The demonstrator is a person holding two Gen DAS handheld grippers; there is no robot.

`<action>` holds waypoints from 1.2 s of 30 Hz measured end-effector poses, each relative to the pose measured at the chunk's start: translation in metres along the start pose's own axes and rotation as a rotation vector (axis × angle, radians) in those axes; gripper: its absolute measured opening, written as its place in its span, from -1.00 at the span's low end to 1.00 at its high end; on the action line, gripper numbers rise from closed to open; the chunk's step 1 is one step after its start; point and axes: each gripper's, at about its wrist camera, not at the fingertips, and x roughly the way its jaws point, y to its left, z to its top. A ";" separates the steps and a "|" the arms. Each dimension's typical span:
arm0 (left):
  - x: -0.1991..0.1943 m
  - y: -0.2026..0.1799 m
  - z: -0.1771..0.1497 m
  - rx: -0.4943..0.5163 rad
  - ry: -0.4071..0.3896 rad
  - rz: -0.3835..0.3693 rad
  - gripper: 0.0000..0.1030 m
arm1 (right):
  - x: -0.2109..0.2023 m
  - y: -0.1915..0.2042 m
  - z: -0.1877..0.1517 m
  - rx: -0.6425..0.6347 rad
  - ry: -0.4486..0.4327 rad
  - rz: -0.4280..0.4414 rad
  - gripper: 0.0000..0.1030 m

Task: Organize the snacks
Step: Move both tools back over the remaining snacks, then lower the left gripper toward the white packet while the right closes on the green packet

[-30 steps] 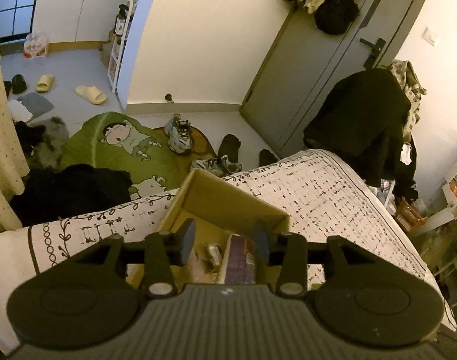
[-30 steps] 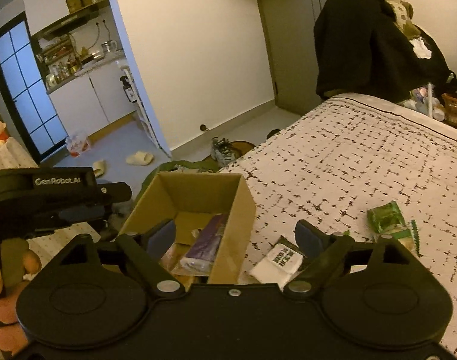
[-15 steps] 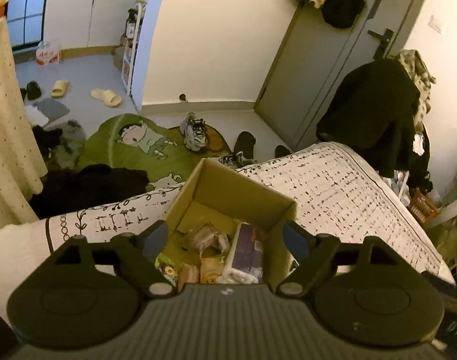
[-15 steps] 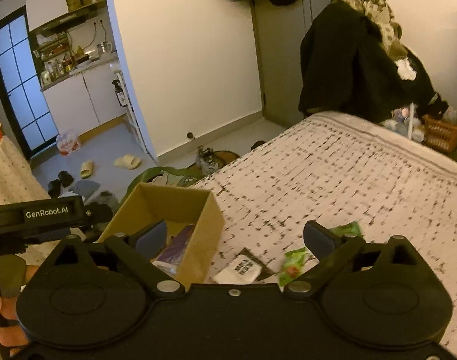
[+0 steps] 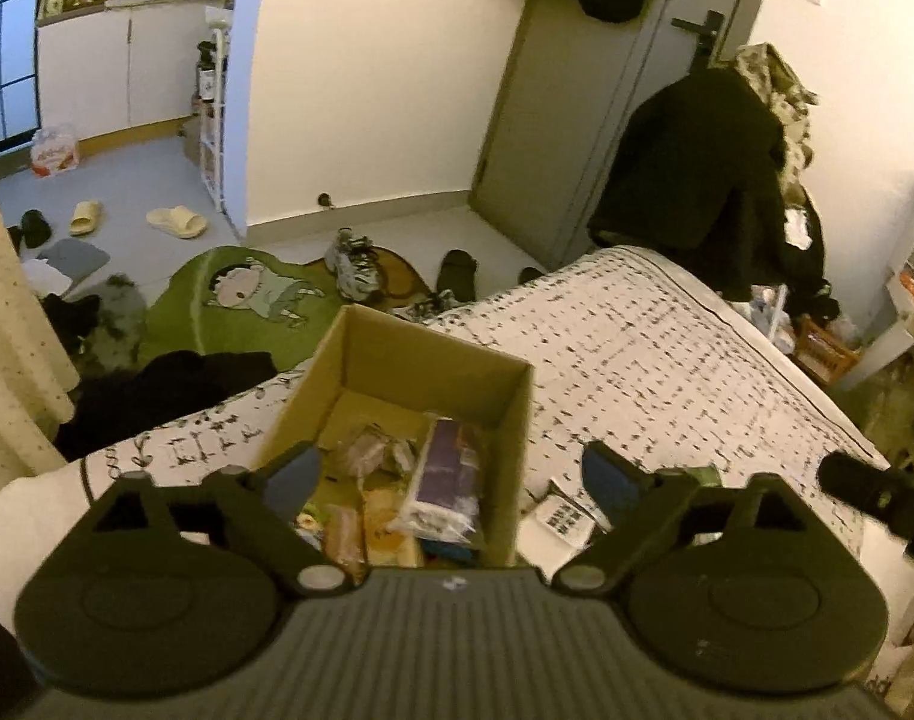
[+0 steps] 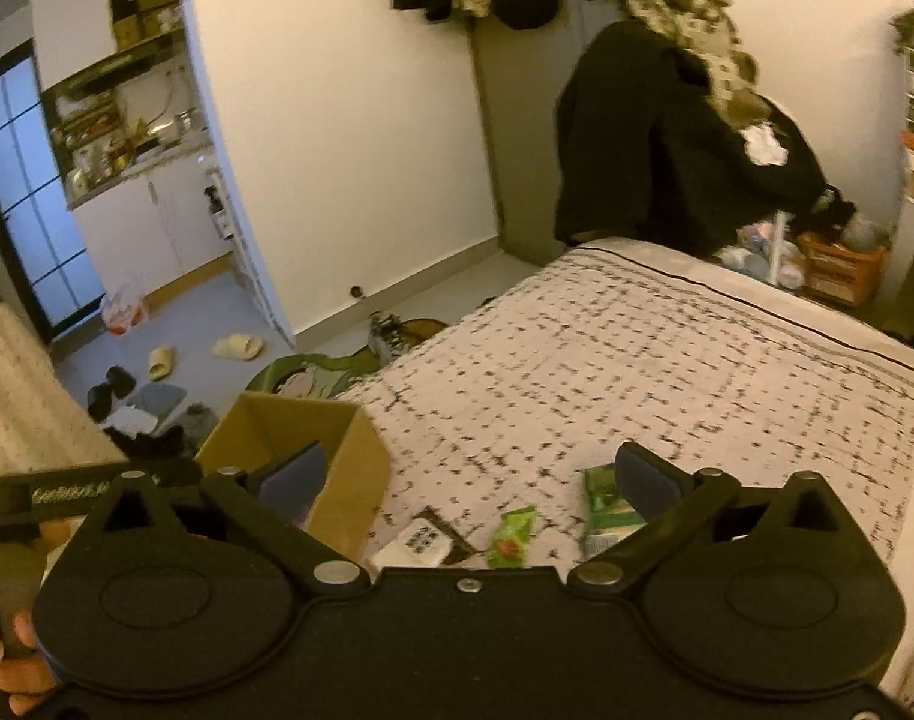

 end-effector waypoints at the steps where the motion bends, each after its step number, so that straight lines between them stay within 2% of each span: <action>1: 0.000 -0.002 -0.002 0.003 0.000 -0.006 0.91 | -0.001 -0.004 -0.001 0.004 -0.001 -0.012 1.00; 3: 0.000 -0.006 -0.005 0.001 0.002 -0.026 1.00 | -0.004 -0.014 -0.001 0.010 -0.001 -0.033 1.00; 9: 0.000 -0.022 -0.013 0.003 0.012 -0.087 1.00 | -0.012 -0.040 -0.002 0.067 -0.020 -0.054 1.00; 16: 0.008 -0.042 -0.019 0.021 0.034 -0.120 1.00 | -0.009 -0.062 -0.005 0.106 -0.005 -0.100 1.00; 23: 0.017 -0.060 -0.027 0.047 0.054 -0.096 1.00 | -0.001 -0.080 -0.010 0.160 0.020 -0.123 1.00; 26: 0.022 -0.066 -0.032 0.056 0.063 -0.105 1.00 | 0.007 -0.084 -0.014 0.170 0.047 -0.108 1.00; 30: 0.033 -0.070 -0.038 0.040 0.115 -0.122 1.00 | 0.015 -0.087 -0.016 0.179 0.083 -0.122 1.00; 32: 0.038 -0.074 -0.042 0.060 0.125 -0.154 0.99 | 0.016 -0.089 -0.017 0.185 0.088 -0.137 1.00; 36: 0.047 -0.079 -0.050 0.054 0.137 -0.163 0.99 | 0.016 -0.093 -0.020 0.204 0.093 -0.135 1.00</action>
